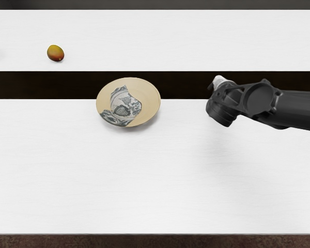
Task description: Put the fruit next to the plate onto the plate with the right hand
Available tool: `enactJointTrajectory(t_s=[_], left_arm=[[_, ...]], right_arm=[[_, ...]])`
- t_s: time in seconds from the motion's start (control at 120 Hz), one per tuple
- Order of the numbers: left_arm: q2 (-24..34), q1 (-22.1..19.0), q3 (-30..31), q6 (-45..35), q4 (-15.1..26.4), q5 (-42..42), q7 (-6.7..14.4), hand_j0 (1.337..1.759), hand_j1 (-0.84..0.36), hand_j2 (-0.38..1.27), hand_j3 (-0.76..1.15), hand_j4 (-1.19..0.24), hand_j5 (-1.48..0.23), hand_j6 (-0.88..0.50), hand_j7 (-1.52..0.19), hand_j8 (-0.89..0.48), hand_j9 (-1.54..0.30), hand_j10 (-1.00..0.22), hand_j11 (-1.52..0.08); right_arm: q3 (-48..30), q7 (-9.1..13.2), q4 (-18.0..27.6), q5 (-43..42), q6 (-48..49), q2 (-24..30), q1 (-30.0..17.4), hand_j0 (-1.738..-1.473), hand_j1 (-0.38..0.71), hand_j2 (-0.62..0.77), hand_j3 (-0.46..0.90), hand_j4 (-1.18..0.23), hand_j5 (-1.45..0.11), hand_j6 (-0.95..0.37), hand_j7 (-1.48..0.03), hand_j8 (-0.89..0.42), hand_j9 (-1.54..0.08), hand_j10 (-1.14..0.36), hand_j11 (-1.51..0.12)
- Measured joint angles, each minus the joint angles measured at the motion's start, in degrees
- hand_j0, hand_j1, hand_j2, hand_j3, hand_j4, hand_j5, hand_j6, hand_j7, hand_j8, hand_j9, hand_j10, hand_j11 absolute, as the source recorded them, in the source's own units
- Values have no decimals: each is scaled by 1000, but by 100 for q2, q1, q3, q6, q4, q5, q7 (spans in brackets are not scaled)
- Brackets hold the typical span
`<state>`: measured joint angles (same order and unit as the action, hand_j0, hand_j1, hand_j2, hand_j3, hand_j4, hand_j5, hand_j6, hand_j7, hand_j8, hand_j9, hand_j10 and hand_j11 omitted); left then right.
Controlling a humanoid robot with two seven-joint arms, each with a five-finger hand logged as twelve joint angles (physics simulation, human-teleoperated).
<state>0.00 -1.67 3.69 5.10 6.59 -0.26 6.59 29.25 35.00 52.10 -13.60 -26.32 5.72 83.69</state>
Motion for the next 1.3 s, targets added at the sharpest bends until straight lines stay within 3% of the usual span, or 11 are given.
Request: enactJointTrajectory(t_s=[1.3], left_arm=[[0,0,0,0,0,0,0,1658,336,2,0,-12,-15,-12,-15,-12,-15,-12,-15]], right_arm=[[144,0,-42,34,-1,23,-109,-1658,26,-61,0,-315,-408,-315,-408,-315,-408,-315,-408]])
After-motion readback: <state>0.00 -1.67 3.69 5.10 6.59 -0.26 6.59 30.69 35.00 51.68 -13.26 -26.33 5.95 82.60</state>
